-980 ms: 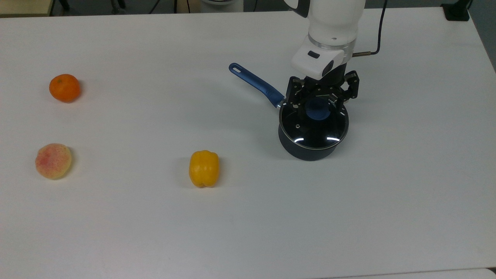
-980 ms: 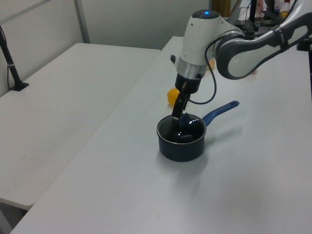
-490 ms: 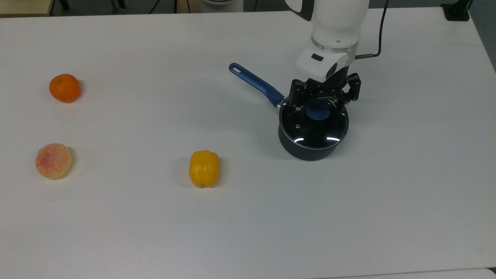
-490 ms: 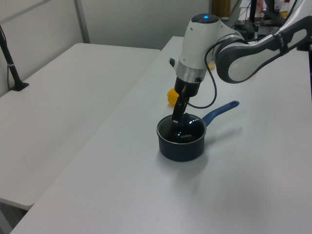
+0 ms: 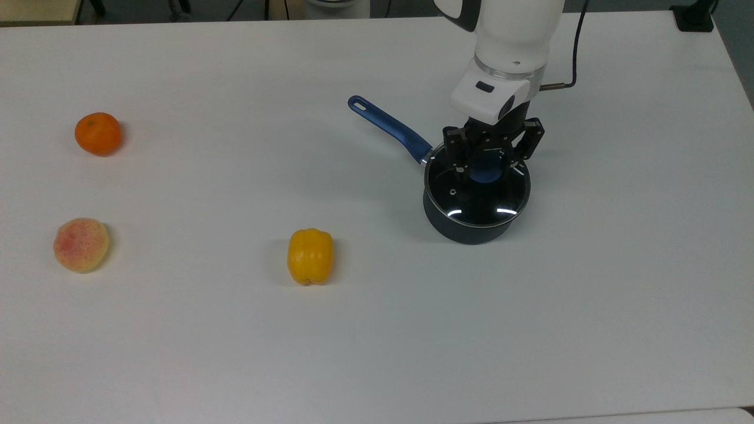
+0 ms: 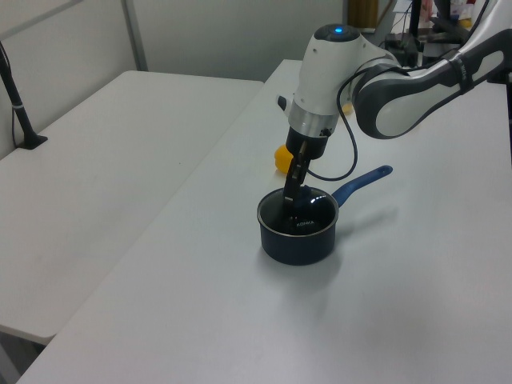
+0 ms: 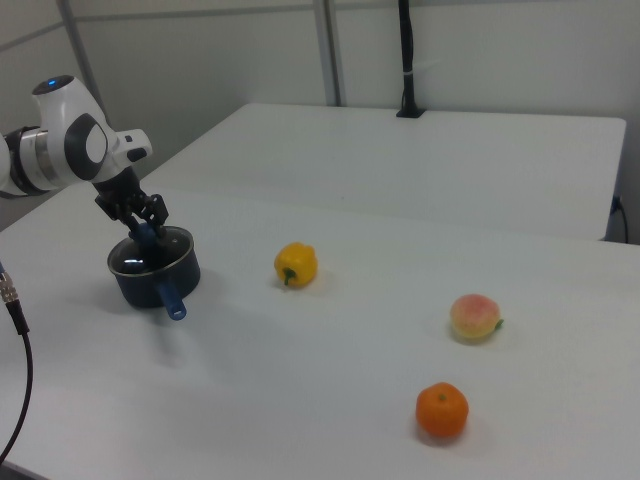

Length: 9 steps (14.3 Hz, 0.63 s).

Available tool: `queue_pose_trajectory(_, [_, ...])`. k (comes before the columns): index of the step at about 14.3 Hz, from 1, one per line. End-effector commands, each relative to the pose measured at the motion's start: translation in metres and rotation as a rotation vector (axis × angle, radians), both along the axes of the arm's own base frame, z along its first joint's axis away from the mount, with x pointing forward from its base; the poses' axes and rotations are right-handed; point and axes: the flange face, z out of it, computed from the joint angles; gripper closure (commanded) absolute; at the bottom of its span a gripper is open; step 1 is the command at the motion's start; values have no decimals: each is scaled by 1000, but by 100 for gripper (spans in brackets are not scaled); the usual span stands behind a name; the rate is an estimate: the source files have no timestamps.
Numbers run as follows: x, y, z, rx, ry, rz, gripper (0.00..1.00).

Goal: Open lid
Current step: 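Close the gripper on the blue knob of the lid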

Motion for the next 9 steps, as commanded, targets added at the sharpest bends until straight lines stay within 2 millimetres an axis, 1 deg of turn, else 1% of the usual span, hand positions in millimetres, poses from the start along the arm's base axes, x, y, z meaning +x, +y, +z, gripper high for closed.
queue_pose_trajectory(1, [1, 3, 2, -1, -23, 1, 100])
queue_pose_trajectory(3, [0, 1, 9, -1, -28, 0, 100])
queue_pose_trajectory(5, [2, -6, 19, 1, -38, -11, 100])
queue_pose_trajectory(8, [-2, -7, 30, 6, -50, -13, 100])
queue_pose_trajectory(9, [-2, -12, 35, 5, -53, -19, 100])
